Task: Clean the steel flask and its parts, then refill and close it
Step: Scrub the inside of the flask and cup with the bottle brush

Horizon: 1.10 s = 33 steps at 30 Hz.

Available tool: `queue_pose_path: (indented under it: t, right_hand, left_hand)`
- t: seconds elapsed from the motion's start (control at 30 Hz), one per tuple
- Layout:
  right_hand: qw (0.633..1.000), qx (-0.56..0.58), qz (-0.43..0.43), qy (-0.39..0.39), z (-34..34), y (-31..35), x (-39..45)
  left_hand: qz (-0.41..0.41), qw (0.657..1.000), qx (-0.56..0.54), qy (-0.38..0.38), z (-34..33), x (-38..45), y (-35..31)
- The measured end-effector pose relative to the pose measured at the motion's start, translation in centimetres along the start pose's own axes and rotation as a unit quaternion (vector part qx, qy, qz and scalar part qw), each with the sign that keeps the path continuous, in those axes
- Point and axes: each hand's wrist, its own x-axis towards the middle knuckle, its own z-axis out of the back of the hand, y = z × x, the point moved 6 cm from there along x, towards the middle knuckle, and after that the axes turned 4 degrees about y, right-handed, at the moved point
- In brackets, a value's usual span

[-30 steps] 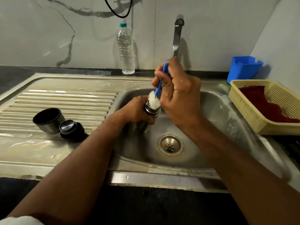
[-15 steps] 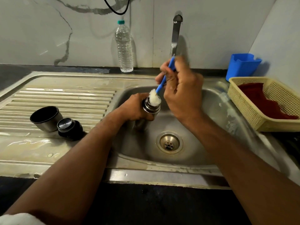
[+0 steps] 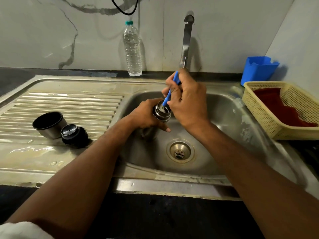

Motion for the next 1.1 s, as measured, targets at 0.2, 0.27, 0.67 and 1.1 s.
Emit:
queue_pose_path:
  t: [0.2,0.27,0.67,1.1]
  right_hand:
    - [0.996,0.037,0.05,-0.069,1.5,1.6,0.5]
    - [0.999,0.007,0.011,0.032,-0.4,0.7,0.1]
    - [0.997,-0.002,0.039,0.066,-0.9,0.7,-0.2]
    - [0.959,-0.176,-0.033,0.221,1.5,1.3,2.3]
  left_hand:
    - [0.034,0.999,-0.024,0.008,0.1,0.4,1.1]
    - [0.042,0.999,-0.021,0.012,0.0,0.4,1.1]
    - [0.047,0.997,-0.052,0.02,0.1,0.4,1.6]
    - [0.049,0.997,-0.008,0.051,-1.0,0.2,1.0]
